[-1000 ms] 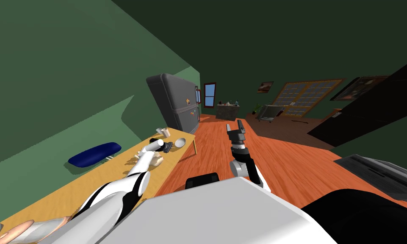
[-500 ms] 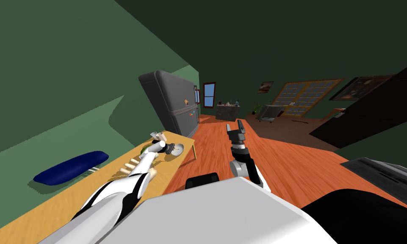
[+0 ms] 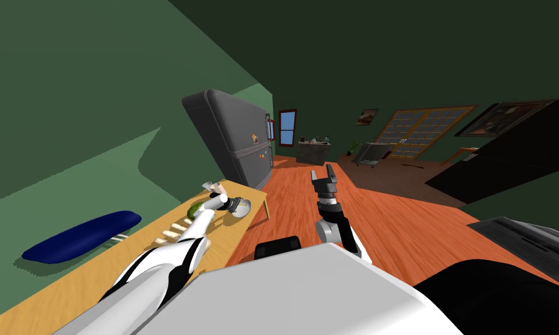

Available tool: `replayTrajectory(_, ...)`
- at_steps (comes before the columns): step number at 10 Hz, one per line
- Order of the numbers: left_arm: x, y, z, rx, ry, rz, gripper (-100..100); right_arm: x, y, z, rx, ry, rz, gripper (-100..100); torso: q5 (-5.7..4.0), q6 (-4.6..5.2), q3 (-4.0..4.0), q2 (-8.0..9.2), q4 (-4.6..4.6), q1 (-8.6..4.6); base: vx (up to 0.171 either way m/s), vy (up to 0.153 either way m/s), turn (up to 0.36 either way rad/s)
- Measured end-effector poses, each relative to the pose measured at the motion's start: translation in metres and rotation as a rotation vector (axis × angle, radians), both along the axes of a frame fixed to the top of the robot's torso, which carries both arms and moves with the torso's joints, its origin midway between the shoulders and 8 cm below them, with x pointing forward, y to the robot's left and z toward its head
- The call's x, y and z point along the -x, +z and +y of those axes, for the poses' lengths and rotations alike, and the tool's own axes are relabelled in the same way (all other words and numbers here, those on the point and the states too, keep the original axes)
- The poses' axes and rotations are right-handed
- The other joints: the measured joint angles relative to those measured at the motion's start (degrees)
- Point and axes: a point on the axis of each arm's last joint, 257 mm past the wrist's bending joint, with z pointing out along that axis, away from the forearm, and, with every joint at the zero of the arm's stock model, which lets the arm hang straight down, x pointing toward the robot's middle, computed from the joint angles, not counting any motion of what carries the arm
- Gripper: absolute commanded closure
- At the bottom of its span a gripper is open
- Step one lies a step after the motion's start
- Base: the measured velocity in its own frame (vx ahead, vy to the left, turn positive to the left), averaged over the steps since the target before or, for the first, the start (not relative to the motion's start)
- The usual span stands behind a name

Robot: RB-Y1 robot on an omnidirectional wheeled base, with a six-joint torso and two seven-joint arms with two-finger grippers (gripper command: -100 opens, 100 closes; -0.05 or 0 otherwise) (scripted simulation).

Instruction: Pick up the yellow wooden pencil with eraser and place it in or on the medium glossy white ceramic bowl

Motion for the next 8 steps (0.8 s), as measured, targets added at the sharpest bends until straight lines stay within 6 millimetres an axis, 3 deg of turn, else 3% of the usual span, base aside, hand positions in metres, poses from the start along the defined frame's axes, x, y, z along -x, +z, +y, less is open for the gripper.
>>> replayTrajectory(2, 0.0, 0.0, 0.0, 0.0, 0.0, 0.0, -100, 0.0, 0.0, 0.0, 0.0, 0.0, 0.0, 0, 0.0, 0.0, 0.02, 0.04, 0.01, 0.0, 0.0, 0.0, 0.0)
replayTrajectory(3, 0.0, 0.0, 0.0, 0.0, 0.0, 0.0, 0, 0.0, 0.0, 0.0, 0.0, 0.0, 0.0, 0, 0.0, 0.0, 0.03, 0.05, 0.01, 0.0, 0.0, 0.0, 0.0)
replayTrajectory(4, 0.0, 0.0, 0.0, 0.0, 0.0, 0.0, -100, 0.0, 0.0, 0.0, 0.0, 0.0, 0.0, 0, 0.0, 0.0, 0.03, 0.05, 0.01, 0.0, -0.004, -0.027, 0.035)
replayTrajectory(8, -0.01, 0.029, 0.014, 0.0, -0.016, -0.001, -100, 0.0, 0.0, 0.0, 0.0, 0.0, 0.0, 0, -0.06, 0.01, 0.04, 0.07, 0.02, -0.24, -0.005, -0.065, 0.049)
